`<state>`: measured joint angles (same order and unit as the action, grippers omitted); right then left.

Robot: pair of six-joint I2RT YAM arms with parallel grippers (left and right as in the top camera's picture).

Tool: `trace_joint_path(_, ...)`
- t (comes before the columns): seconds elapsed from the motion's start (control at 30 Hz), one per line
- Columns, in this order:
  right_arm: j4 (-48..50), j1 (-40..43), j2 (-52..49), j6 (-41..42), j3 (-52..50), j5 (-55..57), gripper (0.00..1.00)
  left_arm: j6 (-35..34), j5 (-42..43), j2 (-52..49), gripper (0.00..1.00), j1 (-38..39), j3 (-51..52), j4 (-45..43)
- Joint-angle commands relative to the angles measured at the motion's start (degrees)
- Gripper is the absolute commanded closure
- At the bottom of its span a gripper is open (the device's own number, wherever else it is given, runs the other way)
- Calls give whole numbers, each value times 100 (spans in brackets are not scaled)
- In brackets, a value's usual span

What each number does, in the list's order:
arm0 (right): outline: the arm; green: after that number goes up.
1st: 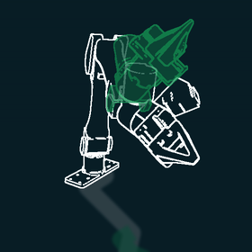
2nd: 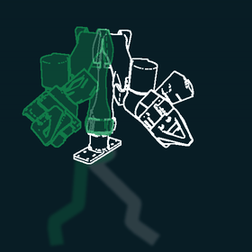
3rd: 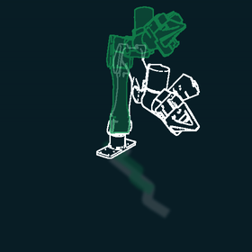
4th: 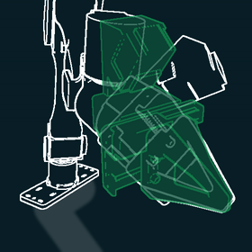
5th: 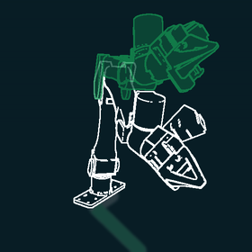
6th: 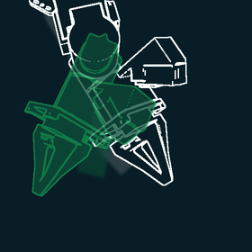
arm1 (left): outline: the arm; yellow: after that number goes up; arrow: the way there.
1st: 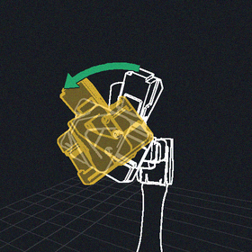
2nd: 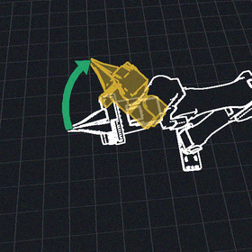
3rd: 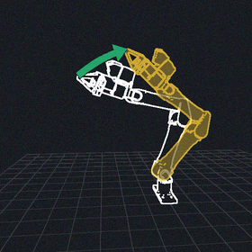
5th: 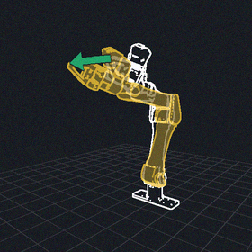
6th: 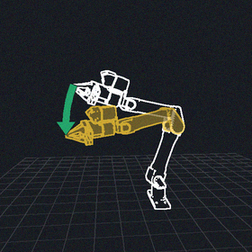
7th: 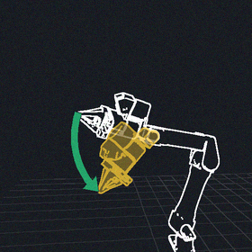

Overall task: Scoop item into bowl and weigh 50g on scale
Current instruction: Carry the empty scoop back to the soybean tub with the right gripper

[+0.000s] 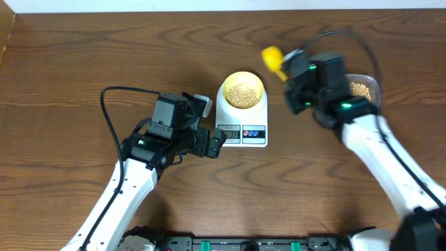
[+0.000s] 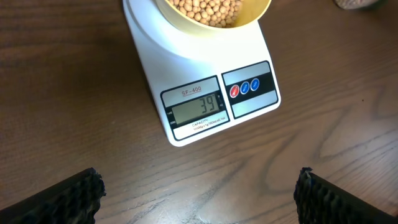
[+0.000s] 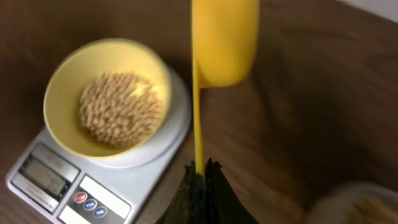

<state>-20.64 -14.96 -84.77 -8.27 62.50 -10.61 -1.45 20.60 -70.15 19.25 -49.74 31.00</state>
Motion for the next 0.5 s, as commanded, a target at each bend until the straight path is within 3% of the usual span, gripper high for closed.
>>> trace_joint_path(0.0,-293,688,789,463,72,-649,99,15,-55,-22,0,9,-9,-7)
trace_joint_path(0.2,-1578,1753,1237,697,68,745,99,15,-55,-22,0,9,-9,-7)
trace_joint_path(0.47,-1930,2000,319,695,28,1071,99,15,-57,-22,0,9,-9,-7)
